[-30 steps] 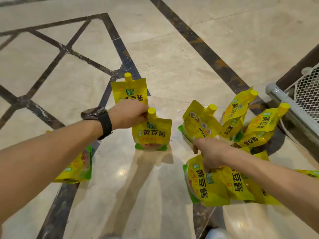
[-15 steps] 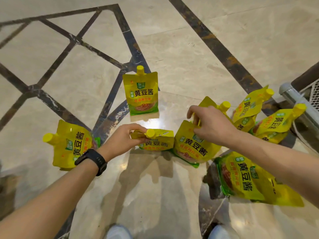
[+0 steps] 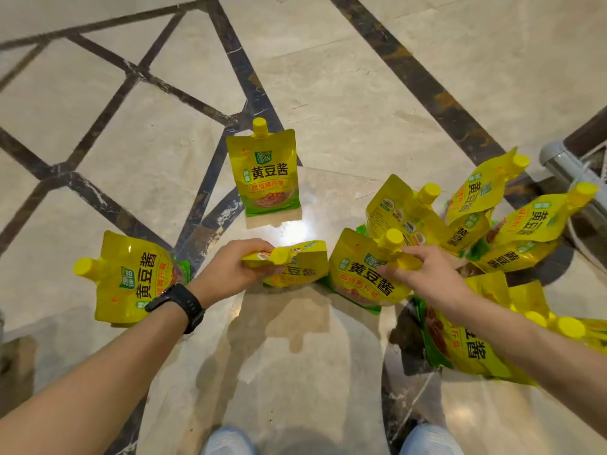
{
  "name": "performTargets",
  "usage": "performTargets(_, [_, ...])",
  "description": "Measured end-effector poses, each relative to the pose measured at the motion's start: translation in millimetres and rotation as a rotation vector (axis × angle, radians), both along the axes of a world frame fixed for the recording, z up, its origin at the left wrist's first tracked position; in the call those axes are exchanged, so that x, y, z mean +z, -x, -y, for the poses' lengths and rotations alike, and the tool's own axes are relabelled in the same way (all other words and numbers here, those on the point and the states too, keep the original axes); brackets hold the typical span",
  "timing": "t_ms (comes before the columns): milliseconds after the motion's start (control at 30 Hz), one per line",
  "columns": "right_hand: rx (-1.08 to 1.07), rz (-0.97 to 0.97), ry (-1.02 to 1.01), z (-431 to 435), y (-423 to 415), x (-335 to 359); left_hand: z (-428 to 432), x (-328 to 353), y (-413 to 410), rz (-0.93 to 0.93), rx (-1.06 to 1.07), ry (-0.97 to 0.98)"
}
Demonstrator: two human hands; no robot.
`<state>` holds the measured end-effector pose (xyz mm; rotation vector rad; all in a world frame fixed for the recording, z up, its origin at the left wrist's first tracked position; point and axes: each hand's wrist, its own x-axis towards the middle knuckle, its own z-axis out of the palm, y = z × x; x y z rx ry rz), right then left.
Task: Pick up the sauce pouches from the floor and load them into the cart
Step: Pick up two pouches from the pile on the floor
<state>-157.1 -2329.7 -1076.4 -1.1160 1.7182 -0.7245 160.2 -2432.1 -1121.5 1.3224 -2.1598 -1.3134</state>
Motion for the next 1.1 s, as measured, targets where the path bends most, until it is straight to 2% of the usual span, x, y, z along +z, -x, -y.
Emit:
performTargets(233, [-0.014, 0.066, -0.021, 3.1, 4.8, -5.7, -1.1, 13.9, -17.9, -0.111, 0.172, -0.392])
performTargets(367, [-0.083, 0.133, -0.026, -6.1, 5.3, -14.9, -13.7, -0.1, -10.5, -0.365, 0.468, -0.533])
performTargets(433, [-0.106, 0.138, -0.038, -12.9, 2.7, -20.8, -18.7, -9.6, -6.1, -0.448, 0.509, -0.544])
performTargets(567, [-0.031, 0.118, -0.005, -23.8, -1.8, -26.1, -25.2, -29.7, -7.2, -0.36, 0.49, -0.497])
performTargets(733, [0.037, -0.037, 0.007, -23.2, -2.3, -35.7, -22.0, -30.0, -8.1, -0.329, 0.532, -0.472])
performTargets(800, [0.046, -0.052, -0.003, -21.2, -1.8, -34.4, -17.7, -27.1, -10.5, -0.329, 0.494, -0.505])
performTargets(900, [0.072, -0.092, 0.006, -16.6, 0.2, -29.9, -22.0, -28.7, -9.4, -0.236, 0.422, -0.614])
performTargets(1000, [0.117, -0.17, 0.01, -6.1, 2.2, -21.0, -37.8, -39.8, -4.4, -0.144, 0.501, -0.623])
performTargets(1100, [0.257, -0.136, -0.03, 10.0, 9.7, -8.3, -45.0, -45.3, -3.2, -0.166, 0.538, -0.607])
